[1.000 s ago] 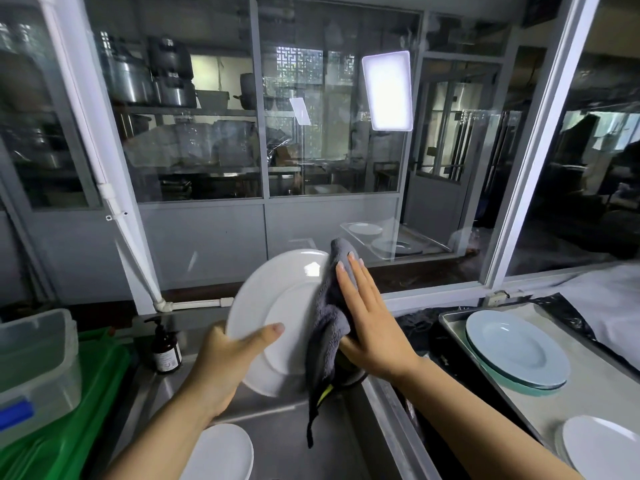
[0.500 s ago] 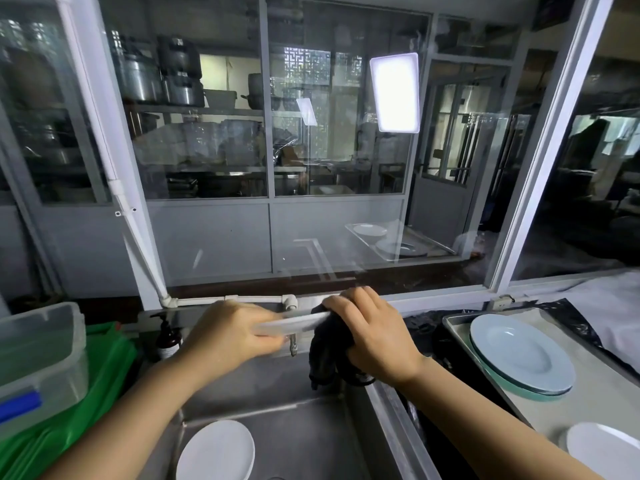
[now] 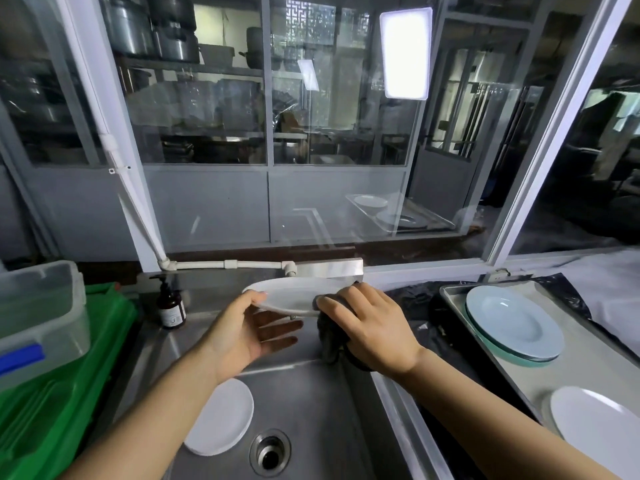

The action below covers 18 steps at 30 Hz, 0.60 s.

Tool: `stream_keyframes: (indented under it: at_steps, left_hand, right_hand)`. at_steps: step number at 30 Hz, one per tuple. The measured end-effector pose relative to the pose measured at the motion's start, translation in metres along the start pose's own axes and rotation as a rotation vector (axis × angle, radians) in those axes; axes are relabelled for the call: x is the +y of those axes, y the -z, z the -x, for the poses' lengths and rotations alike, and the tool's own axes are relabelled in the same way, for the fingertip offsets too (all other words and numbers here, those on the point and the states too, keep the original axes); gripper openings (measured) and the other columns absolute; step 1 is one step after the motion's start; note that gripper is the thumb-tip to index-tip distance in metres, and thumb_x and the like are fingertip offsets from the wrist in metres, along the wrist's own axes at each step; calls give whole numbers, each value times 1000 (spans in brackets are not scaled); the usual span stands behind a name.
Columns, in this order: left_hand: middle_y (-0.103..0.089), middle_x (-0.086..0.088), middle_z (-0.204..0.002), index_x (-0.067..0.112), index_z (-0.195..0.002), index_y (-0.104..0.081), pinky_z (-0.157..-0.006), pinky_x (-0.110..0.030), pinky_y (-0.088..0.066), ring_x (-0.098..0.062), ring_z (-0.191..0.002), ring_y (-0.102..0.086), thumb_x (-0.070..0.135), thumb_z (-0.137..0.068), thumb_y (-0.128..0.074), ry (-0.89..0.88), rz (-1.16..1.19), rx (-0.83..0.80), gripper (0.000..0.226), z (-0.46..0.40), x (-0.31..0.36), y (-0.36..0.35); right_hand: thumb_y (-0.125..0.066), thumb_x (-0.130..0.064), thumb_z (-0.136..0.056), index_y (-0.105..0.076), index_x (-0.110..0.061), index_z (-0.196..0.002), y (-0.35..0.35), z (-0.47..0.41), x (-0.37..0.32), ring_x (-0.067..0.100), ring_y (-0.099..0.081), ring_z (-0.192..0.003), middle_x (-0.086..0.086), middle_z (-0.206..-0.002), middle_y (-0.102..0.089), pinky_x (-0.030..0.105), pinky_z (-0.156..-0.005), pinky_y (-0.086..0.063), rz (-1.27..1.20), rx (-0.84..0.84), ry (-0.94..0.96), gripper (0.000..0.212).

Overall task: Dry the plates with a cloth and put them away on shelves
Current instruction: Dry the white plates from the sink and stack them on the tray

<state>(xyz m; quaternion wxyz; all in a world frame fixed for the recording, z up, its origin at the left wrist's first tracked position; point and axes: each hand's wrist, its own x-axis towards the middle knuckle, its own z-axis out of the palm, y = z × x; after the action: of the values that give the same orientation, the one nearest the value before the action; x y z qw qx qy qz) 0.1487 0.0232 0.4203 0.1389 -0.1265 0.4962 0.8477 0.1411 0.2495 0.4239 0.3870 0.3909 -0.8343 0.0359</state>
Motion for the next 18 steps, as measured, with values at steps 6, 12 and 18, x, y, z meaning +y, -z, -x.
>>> stream_keyframes:
  at_steps: [6, 12, 18]
  left_hand:
    - [-66, -22, -103, -2, -118, -54, -58, -41, -60, -34, -76, -70, 1, -89, -42, 66, 76, 24, 32, 5, -12, 13]
    - [-71, -18, -108, 12, -120, -54, -67, -54, -59, -40, -89, -70, -10, -88, -40, 58, -55, -62, 42, 12, -28, 18]
    - [-67, -21, -104, 14, -115, -58, -62, -55, -57, -42, -85, -67, -17, -86, -37, -17, -62, -113, 47, 18, -39, 7]
  right_hand:
    - [-62, -6, -59, -34, -19, -139, -5, 28, 6, 28, -57, -105, 5, -122, -54, 39, -74, -55, -326, -317, -121, 86]
    - [-55, 2, -59, -36, -17, -131, -6, 13, 7, 29, -52, -115, 10, -128, -50, 42, -85, -51, -543, -113, -365, 77]
    - [-47, -31, -84, -14, -35, -154, -45, 20, -20, 31, -22, -146, 4, -159, -25, 54, -114, -26, -408, -377, -429, 78]
